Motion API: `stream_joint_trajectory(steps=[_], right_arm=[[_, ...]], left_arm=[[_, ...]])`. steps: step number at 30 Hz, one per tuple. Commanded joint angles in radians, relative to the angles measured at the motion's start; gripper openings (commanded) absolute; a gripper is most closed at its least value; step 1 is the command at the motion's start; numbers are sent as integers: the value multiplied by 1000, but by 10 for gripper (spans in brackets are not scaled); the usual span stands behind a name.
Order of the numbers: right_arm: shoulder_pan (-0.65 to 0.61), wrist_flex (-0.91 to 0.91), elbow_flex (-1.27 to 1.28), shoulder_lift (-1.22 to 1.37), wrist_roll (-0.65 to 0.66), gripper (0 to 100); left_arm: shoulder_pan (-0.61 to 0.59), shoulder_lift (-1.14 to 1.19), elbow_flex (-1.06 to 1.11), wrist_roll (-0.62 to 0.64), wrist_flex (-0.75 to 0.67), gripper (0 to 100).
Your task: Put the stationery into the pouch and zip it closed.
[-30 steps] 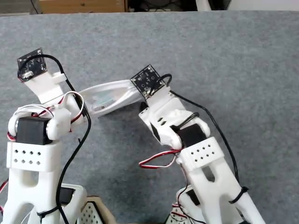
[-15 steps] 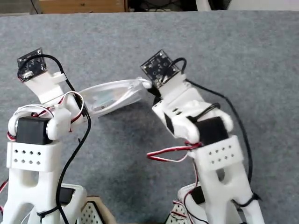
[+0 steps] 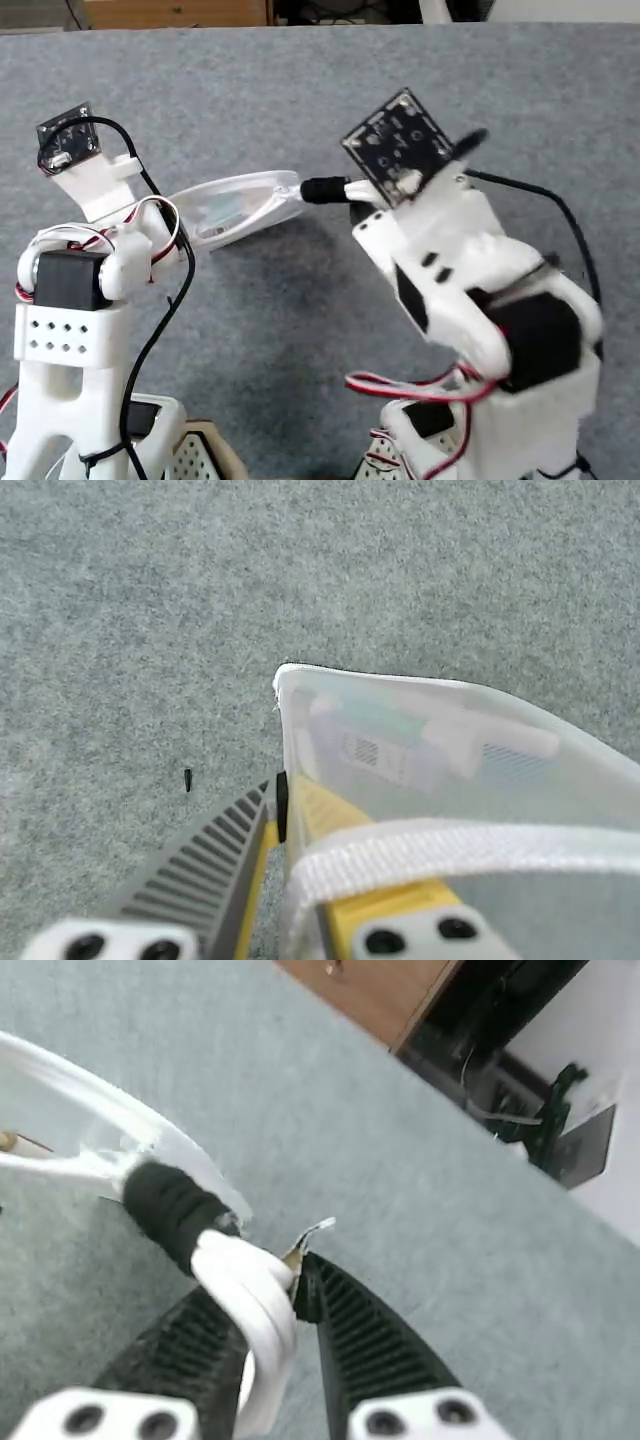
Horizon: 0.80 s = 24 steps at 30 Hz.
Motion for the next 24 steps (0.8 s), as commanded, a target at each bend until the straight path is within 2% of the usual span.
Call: stream_joint_trajectory(steps=[1, 10, 18, 24], right_arm=[[9, 48, -127, -16, 8, 12], [9, 130, -308, -16, 8, 12], [9, 130, -467, -13, 8, 12], [14, 115, -484, -10, 8, 12]], left_arm=[[-4, 14, 7, 3, -15, 30], [-4, 14, 13, 3, -17, 30], [-5, 14, 10, 3, -17, 30], [-4, 14, 10, 3, -17, 30]])
